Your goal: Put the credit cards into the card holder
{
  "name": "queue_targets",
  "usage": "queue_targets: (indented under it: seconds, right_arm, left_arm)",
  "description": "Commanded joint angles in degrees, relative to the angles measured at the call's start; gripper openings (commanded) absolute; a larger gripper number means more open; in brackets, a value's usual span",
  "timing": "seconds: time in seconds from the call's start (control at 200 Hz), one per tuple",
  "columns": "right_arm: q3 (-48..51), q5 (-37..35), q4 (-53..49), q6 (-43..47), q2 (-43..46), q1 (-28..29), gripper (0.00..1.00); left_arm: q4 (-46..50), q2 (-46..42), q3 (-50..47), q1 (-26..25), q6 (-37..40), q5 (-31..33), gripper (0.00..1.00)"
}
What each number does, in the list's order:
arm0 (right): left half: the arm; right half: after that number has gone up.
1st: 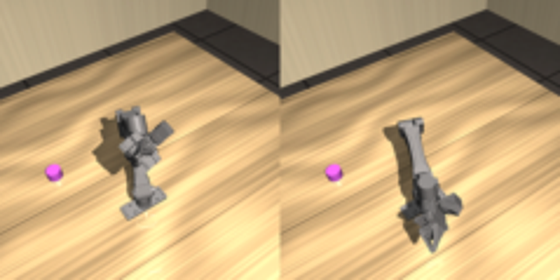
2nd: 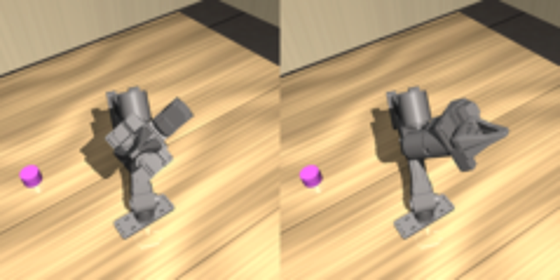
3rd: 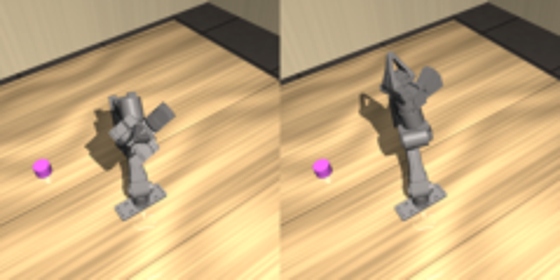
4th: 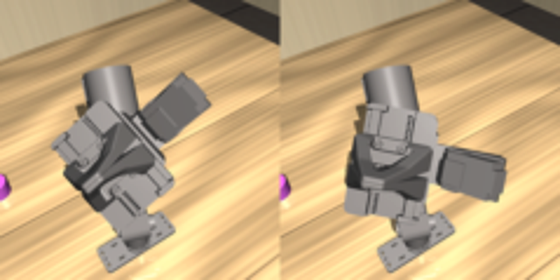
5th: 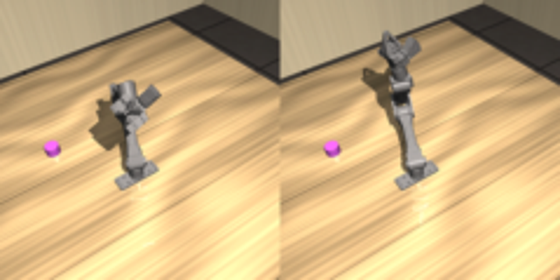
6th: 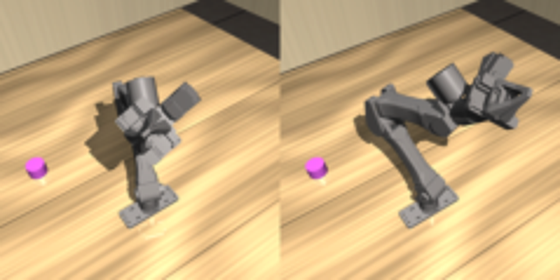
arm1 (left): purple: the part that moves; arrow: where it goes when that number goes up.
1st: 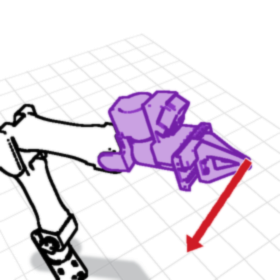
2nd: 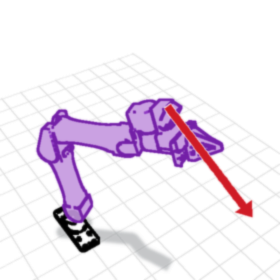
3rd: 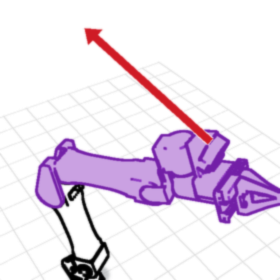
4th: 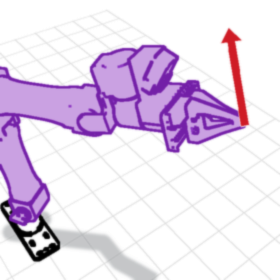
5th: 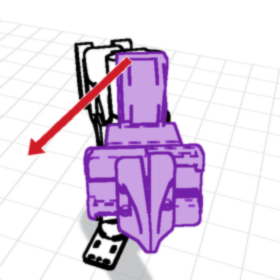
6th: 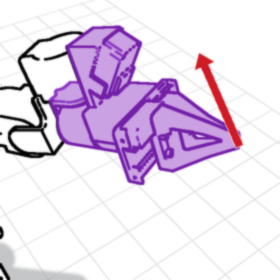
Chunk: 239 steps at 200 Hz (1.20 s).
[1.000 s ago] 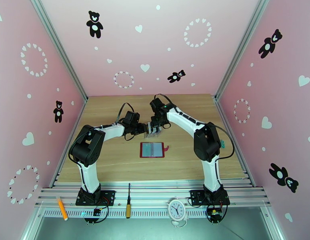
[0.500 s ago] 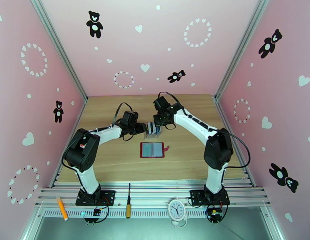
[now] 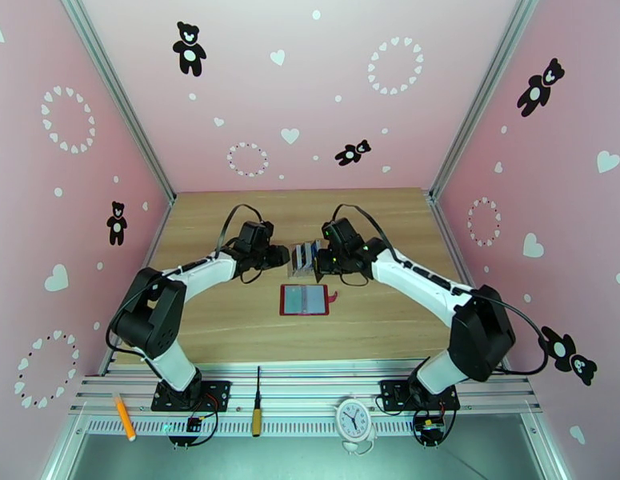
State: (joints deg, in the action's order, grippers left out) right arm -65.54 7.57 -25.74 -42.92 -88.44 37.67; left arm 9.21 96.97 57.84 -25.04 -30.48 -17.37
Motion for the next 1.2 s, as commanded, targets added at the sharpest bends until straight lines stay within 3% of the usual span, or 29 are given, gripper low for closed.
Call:
queue_targets:
  seconds: [0.0, 0.23, 0.511, 0.681, 1.191]
  right_arm:
    - [4.44, 4.58, 8.89, -4.52, 2.04, 0.31, 0.08]
    - [11.85, 8.76, 19.35, -8.86, 2.22, 0.56, 0.08]
    - [20.78, 10.57, 30.31, -13.65, 3.38, 0.87, 0.08]
    - [23.46, 11.06, 33.54, -15.0, 3.48, 1.22, 0.08]
    - [31.12, 9.86, 41.73, -19.41, 3.34, 1.43, 0.09]
  left_arm:
    - [3.65, -2.53, -1.95, -1.28, 2.16, 1.7, 0.44]
    - [5.64, -5.02, -5.69, -5.77, 4.49, 6.39, 0.44]
    - [2.8, -5.76, -10.73, -6.45, 6.07, 3.89, 0.44]
    - [1.54, -6.82, -14.58, -6.6, 6.64, 3.97, 0.43]
    - [1.95, -4.78, -13.46, -6.72, 7.05, 2.49, 0.43]
